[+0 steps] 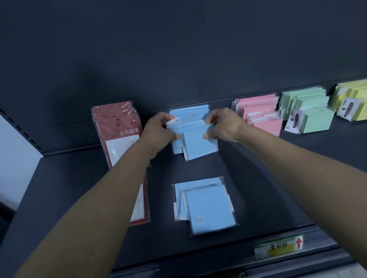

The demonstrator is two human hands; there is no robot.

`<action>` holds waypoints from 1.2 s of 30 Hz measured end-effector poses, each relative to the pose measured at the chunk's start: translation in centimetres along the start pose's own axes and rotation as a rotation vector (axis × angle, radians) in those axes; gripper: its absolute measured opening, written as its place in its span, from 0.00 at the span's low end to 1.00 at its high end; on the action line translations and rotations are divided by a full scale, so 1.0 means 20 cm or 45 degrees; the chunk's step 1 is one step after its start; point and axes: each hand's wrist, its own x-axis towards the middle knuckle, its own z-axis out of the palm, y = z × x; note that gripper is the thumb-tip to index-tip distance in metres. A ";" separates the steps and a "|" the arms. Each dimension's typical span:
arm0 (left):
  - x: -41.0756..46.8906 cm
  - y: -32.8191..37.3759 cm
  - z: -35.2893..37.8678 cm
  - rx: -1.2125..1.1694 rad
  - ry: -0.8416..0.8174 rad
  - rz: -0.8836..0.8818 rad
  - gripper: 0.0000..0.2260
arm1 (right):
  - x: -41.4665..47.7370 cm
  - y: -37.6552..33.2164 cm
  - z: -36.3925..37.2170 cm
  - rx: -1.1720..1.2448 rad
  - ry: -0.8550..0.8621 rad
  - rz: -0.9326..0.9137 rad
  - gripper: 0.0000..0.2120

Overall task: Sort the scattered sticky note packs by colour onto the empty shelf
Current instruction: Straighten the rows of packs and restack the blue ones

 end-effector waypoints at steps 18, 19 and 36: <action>0.09 -0.04 0.03 0.040 0.222 0.005 0.13 | 0.05 0.03 -0.04 -0.065 -0.063 -0.084 0.16; 0.09 -0.04 0.03 0.028 0.217 -0.001 0.13 | 0.04 0.03 -0.05 -0.051 -0.067 -0.062 0.13; 0.12 -0.05 0.04 0.179 0.140 0.043 0.14 | 0.04 0.06 -0.08 -0.326 -0.028 0.073 0.08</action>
